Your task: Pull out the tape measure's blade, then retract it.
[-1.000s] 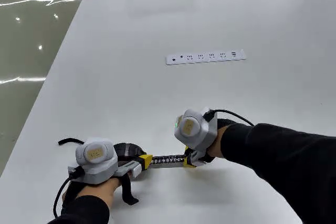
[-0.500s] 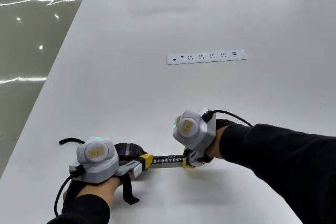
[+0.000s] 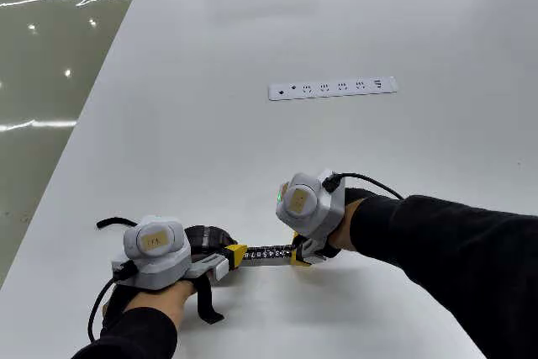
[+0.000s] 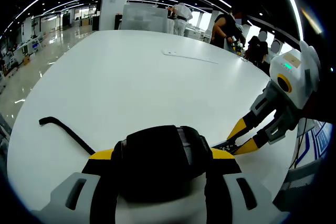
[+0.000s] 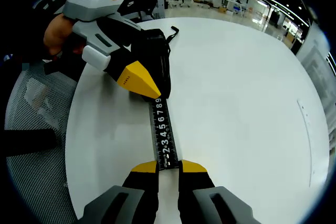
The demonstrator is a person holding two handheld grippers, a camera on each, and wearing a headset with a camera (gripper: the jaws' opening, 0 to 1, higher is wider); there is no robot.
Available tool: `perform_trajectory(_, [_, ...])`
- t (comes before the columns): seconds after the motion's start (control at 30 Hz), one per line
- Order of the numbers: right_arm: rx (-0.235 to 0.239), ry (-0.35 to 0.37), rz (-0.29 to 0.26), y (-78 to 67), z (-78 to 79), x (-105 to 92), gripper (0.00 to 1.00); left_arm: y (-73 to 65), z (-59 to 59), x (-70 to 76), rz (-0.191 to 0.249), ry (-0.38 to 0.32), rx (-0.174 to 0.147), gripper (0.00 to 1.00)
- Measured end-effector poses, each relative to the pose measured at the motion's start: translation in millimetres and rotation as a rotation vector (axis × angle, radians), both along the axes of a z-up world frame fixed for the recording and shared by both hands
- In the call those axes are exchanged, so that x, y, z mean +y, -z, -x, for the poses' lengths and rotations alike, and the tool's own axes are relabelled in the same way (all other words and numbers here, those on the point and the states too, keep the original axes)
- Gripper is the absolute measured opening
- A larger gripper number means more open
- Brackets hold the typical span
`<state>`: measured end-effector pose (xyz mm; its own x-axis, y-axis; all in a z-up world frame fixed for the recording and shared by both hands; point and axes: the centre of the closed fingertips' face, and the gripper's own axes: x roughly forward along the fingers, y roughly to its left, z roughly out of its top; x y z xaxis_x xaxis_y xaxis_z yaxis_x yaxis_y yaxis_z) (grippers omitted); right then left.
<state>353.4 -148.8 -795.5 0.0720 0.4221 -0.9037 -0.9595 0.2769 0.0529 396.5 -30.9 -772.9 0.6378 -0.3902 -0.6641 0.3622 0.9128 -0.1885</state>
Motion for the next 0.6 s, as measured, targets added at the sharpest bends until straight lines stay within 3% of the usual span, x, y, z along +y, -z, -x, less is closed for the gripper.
perform_trajectory(0.6, [0.0, 0.005, -0.011, -0.1, -0.9, 5.3, 0.09, 0.5, -0.5, 0.1, 0.004, 0.001, 0.005, 0.62])
